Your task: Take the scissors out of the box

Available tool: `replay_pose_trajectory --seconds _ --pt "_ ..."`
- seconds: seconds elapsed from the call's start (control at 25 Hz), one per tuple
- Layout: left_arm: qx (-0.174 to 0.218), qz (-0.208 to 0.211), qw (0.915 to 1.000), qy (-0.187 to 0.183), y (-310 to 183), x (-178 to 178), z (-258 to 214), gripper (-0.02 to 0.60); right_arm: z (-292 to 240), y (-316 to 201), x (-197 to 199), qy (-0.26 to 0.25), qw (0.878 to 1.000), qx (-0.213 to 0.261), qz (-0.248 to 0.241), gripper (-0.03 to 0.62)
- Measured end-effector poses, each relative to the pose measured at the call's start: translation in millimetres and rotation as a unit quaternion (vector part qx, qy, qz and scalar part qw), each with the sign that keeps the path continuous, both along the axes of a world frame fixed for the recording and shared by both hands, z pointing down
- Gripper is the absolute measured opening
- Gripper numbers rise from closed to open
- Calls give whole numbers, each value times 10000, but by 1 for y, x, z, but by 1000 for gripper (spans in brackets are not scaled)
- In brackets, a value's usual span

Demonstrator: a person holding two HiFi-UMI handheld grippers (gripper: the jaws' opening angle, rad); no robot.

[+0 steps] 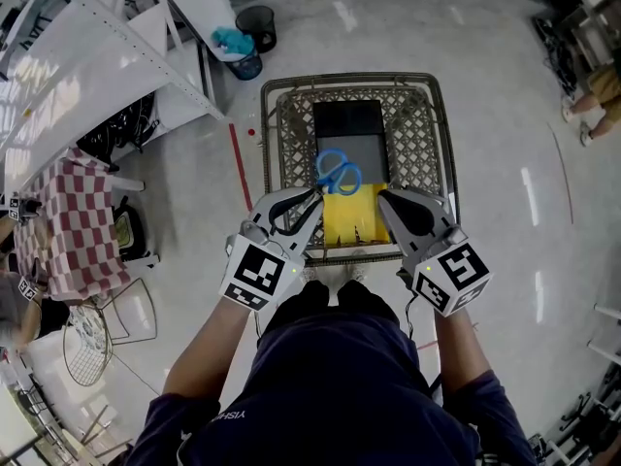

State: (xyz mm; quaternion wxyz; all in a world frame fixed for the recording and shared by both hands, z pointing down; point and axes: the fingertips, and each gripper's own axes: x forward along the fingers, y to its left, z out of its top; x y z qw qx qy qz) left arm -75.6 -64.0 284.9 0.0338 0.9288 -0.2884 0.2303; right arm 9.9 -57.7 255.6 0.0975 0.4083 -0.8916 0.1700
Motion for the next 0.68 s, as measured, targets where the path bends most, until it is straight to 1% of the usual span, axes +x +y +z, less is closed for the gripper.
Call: replay_pose_trajectory --seconds 0.68 --pt "25 -29 10000 15 1 -3 -5 72 -2 2 -5 41 10000 -19 -68 14"
